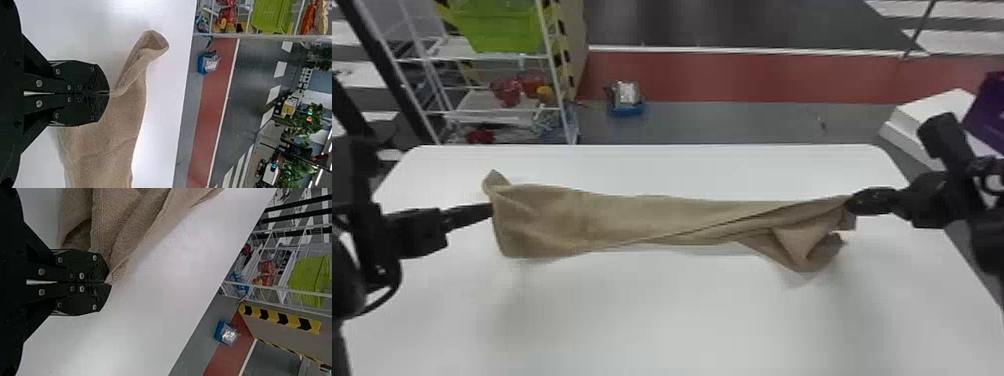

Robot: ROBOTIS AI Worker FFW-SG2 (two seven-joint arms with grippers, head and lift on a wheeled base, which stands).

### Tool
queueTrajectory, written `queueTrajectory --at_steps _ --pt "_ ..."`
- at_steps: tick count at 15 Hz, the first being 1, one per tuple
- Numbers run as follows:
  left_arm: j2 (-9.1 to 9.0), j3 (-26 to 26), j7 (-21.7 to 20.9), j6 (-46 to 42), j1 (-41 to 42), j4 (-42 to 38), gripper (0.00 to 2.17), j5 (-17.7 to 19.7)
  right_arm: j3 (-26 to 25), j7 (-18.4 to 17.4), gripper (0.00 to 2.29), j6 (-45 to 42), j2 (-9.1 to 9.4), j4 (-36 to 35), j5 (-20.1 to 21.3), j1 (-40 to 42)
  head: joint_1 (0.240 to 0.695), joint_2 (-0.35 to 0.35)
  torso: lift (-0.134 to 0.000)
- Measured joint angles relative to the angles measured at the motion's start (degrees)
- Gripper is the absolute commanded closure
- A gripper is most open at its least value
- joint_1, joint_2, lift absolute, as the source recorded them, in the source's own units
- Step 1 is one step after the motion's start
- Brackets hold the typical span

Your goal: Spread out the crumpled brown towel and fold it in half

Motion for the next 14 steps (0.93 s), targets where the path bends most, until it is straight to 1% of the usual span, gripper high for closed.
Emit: queueTrajectory --at_steps 2,3,5,7,9,11,12,13,14 --pt "0.21 1.8 -3.0 3.8 -1.9 -1.2 2.01 -1.3 -0.8 0.0 1.91 0.0 0.00 -1.1 -0.3 -0.2 0.695 -0.012 -0.134" --pt "0.94 2.4 -4.6 5.7 -2.9 -1.6 2.01 -2.0 -1.4 0.6 1.91 -0.4 0.00 -1.9 -1.0 -0.3 0.695 -0.008 -0.134" --pt "3.77 3.3 -9.4 8.5 -4.8 -1.2 2.01 -3.8 -1.8 1.8 1.91 -1.1 -0.08 -4.2 -2.4 0.5 0.695 0.006 -0.134" --pt "6.18 4.0 -13.1 8.8 -5.0 0.7 2.01 -5.5 -1.2 2.1 1.91 -2.0 -0.11 -6.0 -2.5 2.5 0.695 0.036 -0.134" --pt "7.89 4.4 -15.6 7.8 -3.7 2.6 2.01 -6.7 -0.6 2.6 1.91 -3.3 -0.17 -6.6 -1.7 4.2 0.695 0.054 -0.134" --pt "8.99 4.3 -18.8 5.6 -2.3 4.1 2.00 -9.4 0.6 2.8 1.91 -4.0 -0.18 -7.3 -1.0 5.6 0.695 0.080 -0.134" --pt "9.24 4.3 -19.6 4.0 -1.6 4.7 1.91 -10.8 1.4 2.8 1.91 -4.5 -0.18 -7.9 -0.5 6.6 0.695 0.090 -0.134" --pt "9.35 4.2 -19.8 2.5 -0.8 5.3 1.57 -11.6 2.3 2.8 1.91 -5.2 -0.16 -8.4 0.0 7.5 0.695 0.098 -0.134" --pt "9.37 4.3 -19.5 1.2 -0.1 5.7 0.71 -11.9 3.0 2.8 1.91 -5.7 -0.12 -8.7 0.4 8.2 0.695 0.109 -0.134"
